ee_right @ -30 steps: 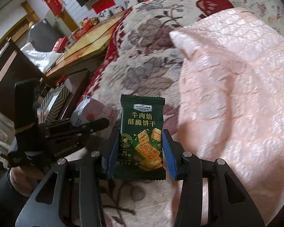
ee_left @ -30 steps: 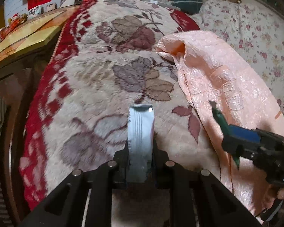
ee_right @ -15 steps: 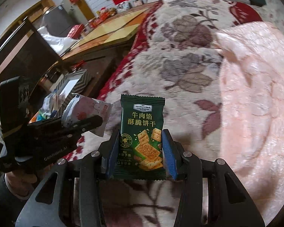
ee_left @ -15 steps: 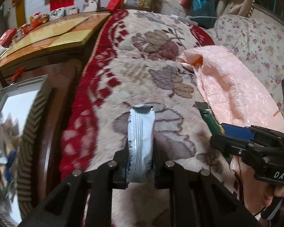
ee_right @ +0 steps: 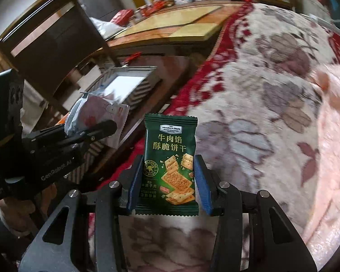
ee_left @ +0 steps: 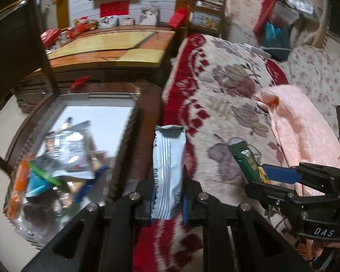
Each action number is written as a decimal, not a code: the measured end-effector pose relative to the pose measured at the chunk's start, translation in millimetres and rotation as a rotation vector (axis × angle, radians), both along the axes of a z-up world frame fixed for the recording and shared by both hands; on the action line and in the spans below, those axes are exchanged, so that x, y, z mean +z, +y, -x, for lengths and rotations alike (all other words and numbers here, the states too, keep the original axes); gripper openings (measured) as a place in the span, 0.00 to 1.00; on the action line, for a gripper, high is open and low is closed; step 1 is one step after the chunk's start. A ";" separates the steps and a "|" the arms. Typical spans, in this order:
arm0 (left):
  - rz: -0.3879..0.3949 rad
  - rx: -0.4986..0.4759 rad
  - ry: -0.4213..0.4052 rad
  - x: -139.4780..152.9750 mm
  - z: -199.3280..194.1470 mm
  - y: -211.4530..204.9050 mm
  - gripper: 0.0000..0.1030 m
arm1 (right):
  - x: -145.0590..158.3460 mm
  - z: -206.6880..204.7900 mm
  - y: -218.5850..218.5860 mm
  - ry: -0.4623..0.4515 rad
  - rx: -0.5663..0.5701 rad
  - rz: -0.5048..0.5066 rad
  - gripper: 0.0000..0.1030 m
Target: Organize snacks
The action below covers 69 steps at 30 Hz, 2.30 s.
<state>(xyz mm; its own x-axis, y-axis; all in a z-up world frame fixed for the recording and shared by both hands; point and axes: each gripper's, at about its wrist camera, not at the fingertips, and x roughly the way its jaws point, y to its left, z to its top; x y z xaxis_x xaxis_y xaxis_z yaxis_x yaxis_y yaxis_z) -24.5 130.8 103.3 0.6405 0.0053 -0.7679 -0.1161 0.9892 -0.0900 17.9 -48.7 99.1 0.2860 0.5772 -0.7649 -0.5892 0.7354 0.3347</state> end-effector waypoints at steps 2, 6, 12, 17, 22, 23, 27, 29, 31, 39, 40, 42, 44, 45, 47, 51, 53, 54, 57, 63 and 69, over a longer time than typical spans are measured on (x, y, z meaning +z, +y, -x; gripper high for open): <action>0.001 0.024 -0.010 3.3 5.6 11.0 0.18 | 3.4 2.9 16.8 -0.007 0.033 0.003 0.42; -0.003 0.073 -0.026 9.4 17.0 34.1 0.18 | 7.9 7.2 47.4 -0.010 0.091 0.002 0.42; 0.013 0.165 -0.034 12.6 37.1 80.0 0.18 | 13.7 14.6 99.6 -0.024 0.188 0.015 0.42; 0.055 0.230 -0.014 4.1 50.7 117.0 0.18 | 13.4 17.4 144.0 -0.022 0.256 0.021 0.42; 0.093 0.268 0.017 -12.2 52.7 136.0 0.18 | 3.0 17.9 187.7 -0.018 0.314 0.061 0.42; 0.101 0.271 0.025 -16.4 51.9 138.1 0.18 | 0.2 17.5 193.7 -0.015 0.320 0.069 0.42; 0.114 0.277 0.047 -27.9 47.2 143.1 0.18 | -12.6 16.0 217.0 -0.027 0.340 0.124 0.41; 0.123 0.273 0.052 -31.8 41.1 145.1 0.18 | -16.5 10.8 222.8 -0.042 0.333 0.140 0.42; 0.118 0.273 0.053 -33.6 34.9 146.0 0.18 | -16.4 0.8 229.0 -0.054 0.320 0.149 0.42; 0.100 0.288 0.043 -34.4 14.9 153.3 0.18 | -15.3 -26.3 246.6 -0.077 0.283 0.178 0.42; 0.097 0.293 0.043 -34.4 14.8 153.6 0.18 | -15.1 -27.3 247.0 -0.082 0.277 0.174 0.42; 0.098 0.301 0.046 -34.6 16.0 153.4 0.18 | -15.9 -28.5 246.2 -0.086 0.268 0.166 0.42; 0.097 0.313 0.047 -34.8 20.5 152.7 0.19 | -15.4 -28.4 246.7 -0.104 0.262 0.172 0.42; 0.096 0.318 0.046 -34.7 22.3 152.3 0.20 | -15.2 -29.3 248.2 -0.126 0.254 0.188 0.42; 0.097 0.325 0.044 -34.2 26.1 151.8 0.27 | -15.2 -33.3 249.7 -0.154 0.240 0.220 0.42; 0.101 0.321 0.034 -31.3 30.4 147.1 0.55 | -19.0 -52.4 249.9 -0.116 0.200 0.215 0.42; 0.093 0.328 0.018 -27.4 31.1 144.6 0.71 | -20.7 -59.4 249.8 -0.088 0.197 0.184 0.42; 0.089 0.332 0.004 -25.1 32.0 143.7 0.73 | -20.9 -61.7 249.7 -0.072 0.198 0.165 0.43; 0.087 0.340 -0.005 -21.4 32.1 143.7 0.81 | -24.6 -64.8 247.9 -0.022 0.193 0.146 0.51; 0.072 0.363 -0.005 -21.5 33.9 144.9 0.83 | -10.9 -61.4 233.5 -0.043 0.165 0.078 0.51; 0.050 0.387 -0.020 -18.3 42.4 141.9 0.83 | -0.5 -51.3 215.1 -0.053 0.161 0.077 0.51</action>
